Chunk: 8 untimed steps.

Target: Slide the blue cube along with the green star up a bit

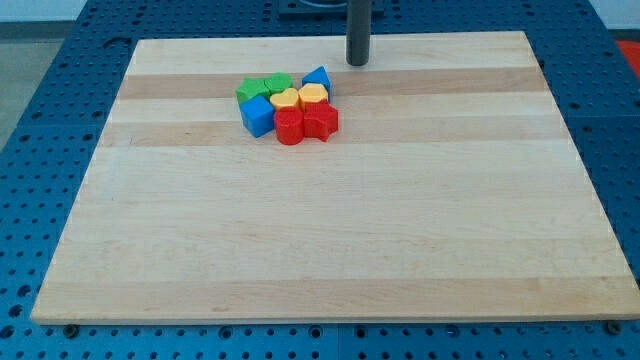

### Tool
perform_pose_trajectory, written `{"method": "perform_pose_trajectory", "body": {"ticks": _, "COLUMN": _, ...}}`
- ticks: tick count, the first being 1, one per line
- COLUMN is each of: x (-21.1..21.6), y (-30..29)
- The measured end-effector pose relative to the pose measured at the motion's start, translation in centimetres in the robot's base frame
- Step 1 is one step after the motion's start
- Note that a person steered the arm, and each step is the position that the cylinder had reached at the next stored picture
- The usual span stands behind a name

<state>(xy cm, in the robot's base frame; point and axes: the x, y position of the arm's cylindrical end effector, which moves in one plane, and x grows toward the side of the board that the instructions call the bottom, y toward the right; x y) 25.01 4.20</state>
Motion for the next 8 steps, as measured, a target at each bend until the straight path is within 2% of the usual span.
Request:
{"method": "perform_pose_trajectory", "body": {"ticks": 2, "x": 2.1, "y": 1.6}}
{"method": "perform_pose_trajectory", "body": {"ticks": 4, "x": 10.8, "y": 8.2}}
{"method": "perform_pose_trajectory", "body": {"ticks": 5, "x": 17.2, "y": 5.5}}
{"method": "perform_pose_trajectory", "body": {"ticks": 6, "x": 20.4, "y": -3.1}}
{"method": "perform_pose_trajectory", "body": {"ticks": 7, "x": 20.2, "y": -12.2}}
{"method": "perform_pose_trajectory", "body": {"ticks": 8, "x": 17.6, "y": -14.9}}
